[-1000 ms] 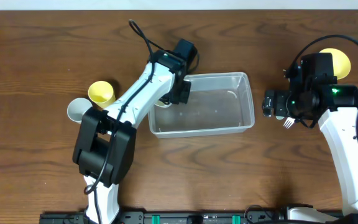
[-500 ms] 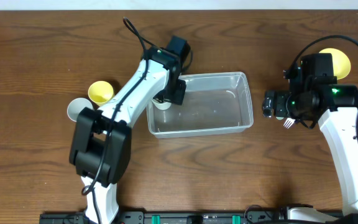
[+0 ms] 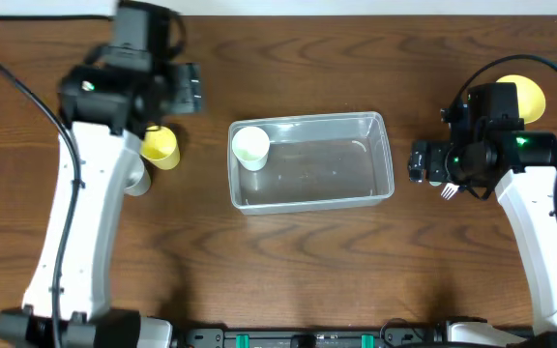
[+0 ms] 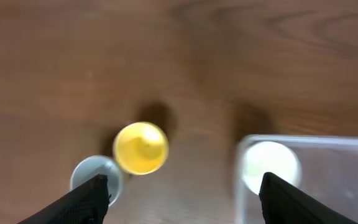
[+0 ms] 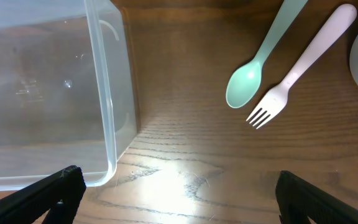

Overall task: Pack container
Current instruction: 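Grasp the yellow cup rim with the left gripper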

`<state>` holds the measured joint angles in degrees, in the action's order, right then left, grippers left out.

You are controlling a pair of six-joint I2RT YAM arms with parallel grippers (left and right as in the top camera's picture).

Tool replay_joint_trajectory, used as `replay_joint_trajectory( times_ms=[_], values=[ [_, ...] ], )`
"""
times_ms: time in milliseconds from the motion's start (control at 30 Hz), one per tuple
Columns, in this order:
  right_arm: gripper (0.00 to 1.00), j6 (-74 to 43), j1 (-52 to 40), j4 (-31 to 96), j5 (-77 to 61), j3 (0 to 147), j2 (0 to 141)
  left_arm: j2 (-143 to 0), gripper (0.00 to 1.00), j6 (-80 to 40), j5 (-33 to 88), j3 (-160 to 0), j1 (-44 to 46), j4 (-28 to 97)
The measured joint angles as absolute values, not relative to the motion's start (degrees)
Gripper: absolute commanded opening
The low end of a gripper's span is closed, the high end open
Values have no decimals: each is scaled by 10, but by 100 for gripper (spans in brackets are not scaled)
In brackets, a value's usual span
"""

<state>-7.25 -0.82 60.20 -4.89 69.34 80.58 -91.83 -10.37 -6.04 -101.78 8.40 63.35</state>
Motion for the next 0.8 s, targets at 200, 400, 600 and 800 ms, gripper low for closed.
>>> replay_joint_trajectory(
  times_ms=[200, 400, 600, 800],
  values=[
    [99, -72, -8, 602, -49, 693, 806, -1027, 78, -108, -32, -949, 40, 625],
    [99, -72, -8, 604, -49, 693, 806, -1130, 78, -108, -19, -939, 39, 625],
    [99, -72, -8, 609, -49, 693, 806, -1177, 54, -114, -16, -939, 39, 625],
    [99, -72, -8, 611, -49, 693, 806, -1176, 25, -111, -16, -939, 39, 622]
  ],
)
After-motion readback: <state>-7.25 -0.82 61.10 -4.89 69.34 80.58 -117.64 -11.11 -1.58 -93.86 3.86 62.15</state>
